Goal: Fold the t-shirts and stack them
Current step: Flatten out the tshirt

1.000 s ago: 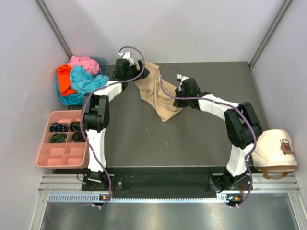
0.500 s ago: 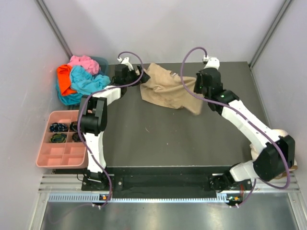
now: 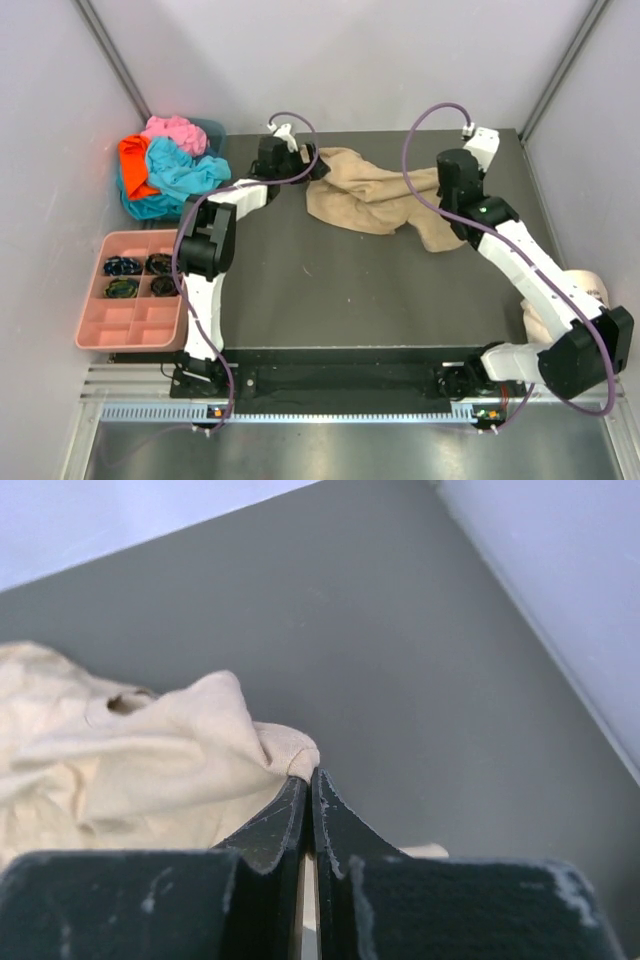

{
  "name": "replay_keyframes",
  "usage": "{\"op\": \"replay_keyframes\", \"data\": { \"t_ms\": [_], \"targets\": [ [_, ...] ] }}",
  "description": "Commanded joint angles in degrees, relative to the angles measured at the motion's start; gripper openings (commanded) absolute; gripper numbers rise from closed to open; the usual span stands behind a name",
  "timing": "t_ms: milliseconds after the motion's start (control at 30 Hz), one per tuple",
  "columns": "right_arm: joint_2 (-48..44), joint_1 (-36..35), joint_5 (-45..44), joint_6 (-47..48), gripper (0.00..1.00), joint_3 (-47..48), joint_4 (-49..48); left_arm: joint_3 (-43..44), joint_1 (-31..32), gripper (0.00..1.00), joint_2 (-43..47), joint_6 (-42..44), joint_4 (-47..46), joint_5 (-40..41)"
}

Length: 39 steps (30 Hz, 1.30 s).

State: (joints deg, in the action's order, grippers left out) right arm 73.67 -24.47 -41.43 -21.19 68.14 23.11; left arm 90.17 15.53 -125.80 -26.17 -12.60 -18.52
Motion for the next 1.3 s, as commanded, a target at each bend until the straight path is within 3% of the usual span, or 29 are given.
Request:
{"op": "replay_keyframes", "data": {
  "t_ms": [0, 233, 567, 767, 1000, 1100, 1233, 1267],
  "targets": [
    [-4.67, 2.58, -6.21, -1.84, 0.0, 0.15, 0.35, 1.94, 0.29, 0.99, -0.06, 3.23, 3.53, 2.69],
    [-4.59, 3.38, -4.28, -2.1, 0.0, -0.2, 0.36, -4.38, 2.92, 0.99, 3.98, 4.03, 7.67, 9.72],
    [-3.8, 3.29, -2.25, -2.89, 0.0, -0.81, 0.61, -14.84, 9.87, 0.97, 9.86, 0.42, 7.42, 7.71],
    [-3.8, 3.38, -1.9, -3.24, 0.0, -1.25, 0.88, -19.15, 9.96, 0.96, 13.91, 0.33, 7.07, 8.15],
    [-3.71, 3.38, -0.58, -3.24, 0.0, -1.43, 0.79, -19.16, 10.05, 0.89, 11.28, -0.02, 5.57, 10.0],
    [-3.8, 3.29, -0.58, -3.42, 0.0, -1.61, 0.97, -17.23, 9.96, 0.83, 9.44, -0.28, 5.3, 9.82],
    [-4.15, 3.38, -0.93, -3.24, 0.0, -1.96, 0.97, -15.2, 10.05, 0.62, 7.33, -1.33, 4.78, 7.02],
    [-4.15, 3.38, -0.93, -3.24, 0.0, -2.04, 1.06, -15.03, 10.05, 0.53, 7.06, -1.68, 4.52, 6.49]
  ]
}}
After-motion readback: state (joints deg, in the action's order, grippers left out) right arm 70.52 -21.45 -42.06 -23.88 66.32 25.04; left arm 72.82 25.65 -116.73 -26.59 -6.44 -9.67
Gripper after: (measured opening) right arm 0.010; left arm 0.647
